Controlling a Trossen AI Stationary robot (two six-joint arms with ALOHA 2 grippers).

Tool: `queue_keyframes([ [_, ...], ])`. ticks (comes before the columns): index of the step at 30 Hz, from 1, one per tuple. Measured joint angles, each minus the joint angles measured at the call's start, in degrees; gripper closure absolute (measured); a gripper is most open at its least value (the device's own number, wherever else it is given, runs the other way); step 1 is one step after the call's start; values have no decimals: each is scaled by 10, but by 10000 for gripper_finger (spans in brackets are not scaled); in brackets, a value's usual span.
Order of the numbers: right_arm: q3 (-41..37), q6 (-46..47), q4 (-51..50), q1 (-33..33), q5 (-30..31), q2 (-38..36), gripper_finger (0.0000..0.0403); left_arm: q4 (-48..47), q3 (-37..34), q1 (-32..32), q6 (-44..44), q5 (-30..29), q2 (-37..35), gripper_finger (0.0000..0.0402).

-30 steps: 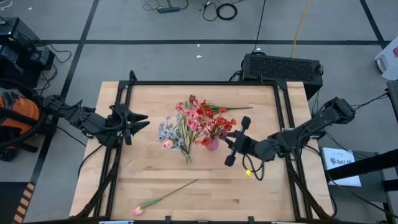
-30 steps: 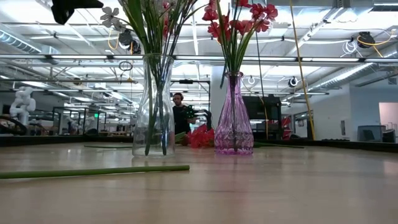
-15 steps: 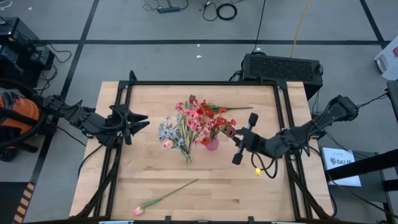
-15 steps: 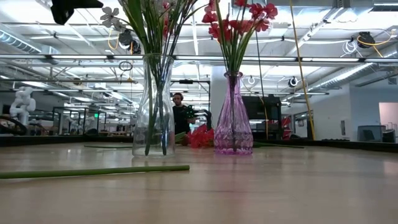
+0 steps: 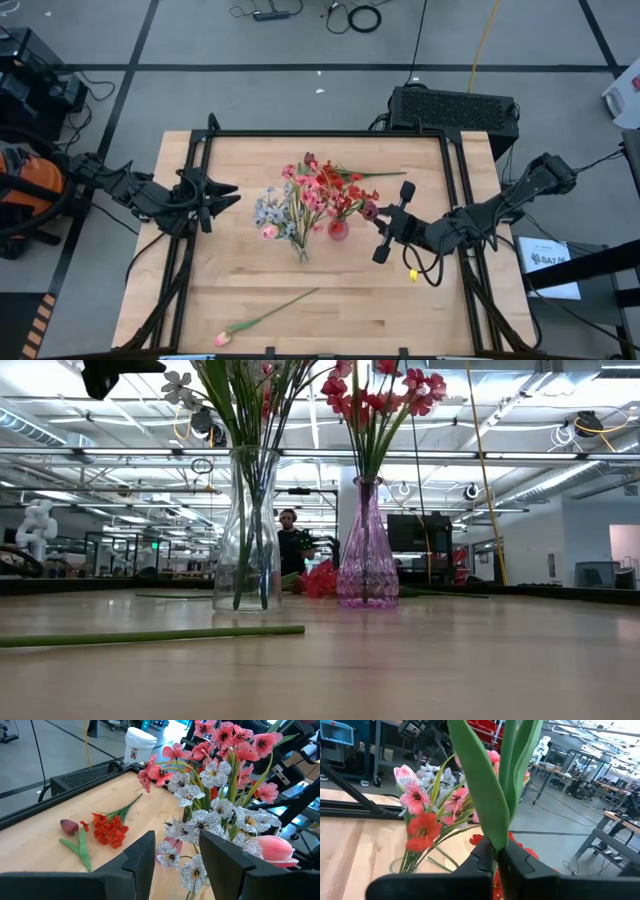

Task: Sort flowers into vase by color
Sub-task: Put the bottom dark red flower into the purple vase

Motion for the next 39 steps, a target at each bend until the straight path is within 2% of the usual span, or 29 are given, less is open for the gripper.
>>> queue_keyframes([
  [10, 0, 45, -10, -43, -91, 47, 403, 0, 0, 0, 0, 0, 0, 242],
  [20, 0, 144, -18, -64, -101, 117, 403, 0, 0, 0, 0, 0, 18, 242],
  [29, 0, 229, -52, -64, -103, 148, 401, 0, 0, 0, 0, 0, 27, 242],
  [32, 0, 261, -64, -64, -101, 147, 389, 0, 0, 0, 0, 0, 26, 242],
  [39, 0, 268, -66, -64, -103, 133, 339, 0, 0, 0, 0, 0, 26, 242],
])
